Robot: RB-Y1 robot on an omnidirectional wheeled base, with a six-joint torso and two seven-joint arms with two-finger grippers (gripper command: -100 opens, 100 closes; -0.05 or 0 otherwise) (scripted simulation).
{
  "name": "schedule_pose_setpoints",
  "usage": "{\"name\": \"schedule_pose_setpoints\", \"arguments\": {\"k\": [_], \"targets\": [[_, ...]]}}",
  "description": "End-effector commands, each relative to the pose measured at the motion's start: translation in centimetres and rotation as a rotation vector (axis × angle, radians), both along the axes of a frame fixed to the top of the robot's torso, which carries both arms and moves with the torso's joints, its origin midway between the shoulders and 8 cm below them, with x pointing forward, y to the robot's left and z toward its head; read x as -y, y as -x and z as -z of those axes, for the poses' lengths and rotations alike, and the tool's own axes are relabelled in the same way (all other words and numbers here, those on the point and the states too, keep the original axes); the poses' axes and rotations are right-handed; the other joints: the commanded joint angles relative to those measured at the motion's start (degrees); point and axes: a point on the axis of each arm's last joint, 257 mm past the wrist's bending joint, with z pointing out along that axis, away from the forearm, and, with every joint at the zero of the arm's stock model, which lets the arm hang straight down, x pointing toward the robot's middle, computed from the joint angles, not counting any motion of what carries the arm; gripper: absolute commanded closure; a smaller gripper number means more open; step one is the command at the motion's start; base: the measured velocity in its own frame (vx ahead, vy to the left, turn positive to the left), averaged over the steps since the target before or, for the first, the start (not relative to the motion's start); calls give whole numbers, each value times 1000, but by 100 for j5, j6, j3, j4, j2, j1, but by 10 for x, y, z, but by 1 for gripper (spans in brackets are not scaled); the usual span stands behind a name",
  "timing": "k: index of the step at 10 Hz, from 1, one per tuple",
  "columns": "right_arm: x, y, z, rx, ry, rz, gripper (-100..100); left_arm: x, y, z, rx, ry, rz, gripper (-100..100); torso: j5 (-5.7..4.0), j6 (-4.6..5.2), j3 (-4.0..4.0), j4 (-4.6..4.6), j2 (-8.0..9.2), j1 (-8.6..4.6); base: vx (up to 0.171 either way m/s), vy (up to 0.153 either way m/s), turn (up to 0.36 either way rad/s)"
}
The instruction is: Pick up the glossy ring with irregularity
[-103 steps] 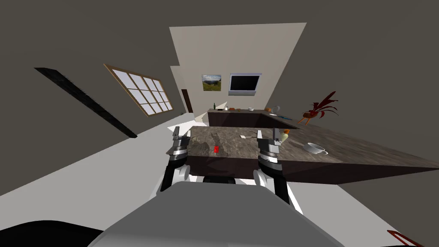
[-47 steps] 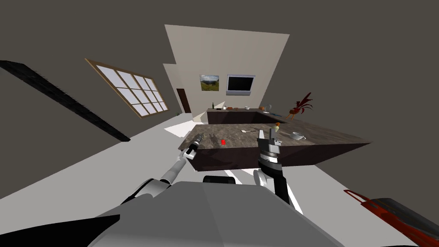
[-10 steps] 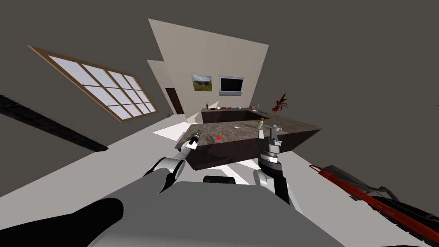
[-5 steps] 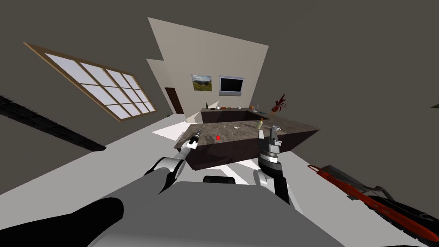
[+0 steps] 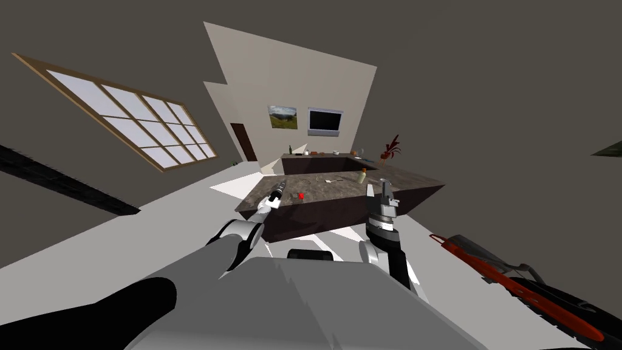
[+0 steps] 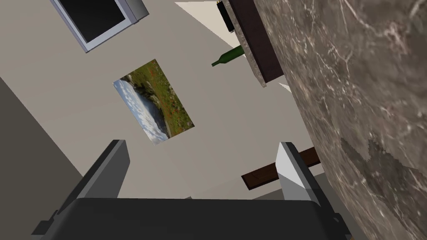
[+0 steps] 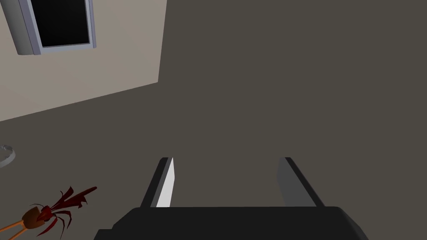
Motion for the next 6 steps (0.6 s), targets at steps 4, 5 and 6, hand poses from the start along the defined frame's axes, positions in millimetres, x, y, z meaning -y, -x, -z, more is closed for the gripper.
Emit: {"name": "schedule_pose_setpoints", "arguments": {"k": [4, 5, 6], "targets": [[0, 0, 0, 0, 0, 0, 0, 1, -11, -15, -3, -6, -10, -100, -1, 0, 3, 1, 4, -5, 21, -200, -16], [0, 0, 0, 0, 0, 0, 0, 1, -14, -20, -3, -8, -12, -100, -3, 0, 1, 0, 1, -11, 35, -225, -20], [0, 0, 0, 0, 0, 0, 0, 1, -16, -23, -3, -9, -14, -100, -3, 0, -1, 0, -1, -11, 54, -203, -17]]}}
